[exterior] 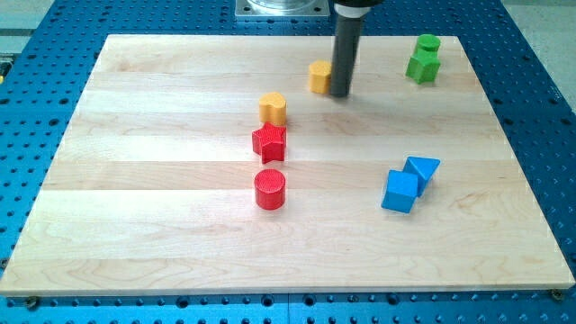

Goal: Move the hexagon to the top right of the heart

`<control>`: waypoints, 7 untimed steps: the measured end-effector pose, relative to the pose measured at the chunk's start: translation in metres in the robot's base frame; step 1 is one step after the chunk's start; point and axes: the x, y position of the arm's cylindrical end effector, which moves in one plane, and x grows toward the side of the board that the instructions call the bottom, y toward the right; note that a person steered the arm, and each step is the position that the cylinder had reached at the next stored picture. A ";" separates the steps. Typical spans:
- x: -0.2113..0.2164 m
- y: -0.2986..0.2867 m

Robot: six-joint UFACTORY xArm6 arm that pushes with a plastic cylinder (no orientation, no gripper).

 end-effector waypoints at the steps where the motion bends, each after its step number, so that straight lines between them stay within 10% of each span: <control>1: 0.002 -0.025; 5: -0.070 -0.008; 7: -0.068 -0.123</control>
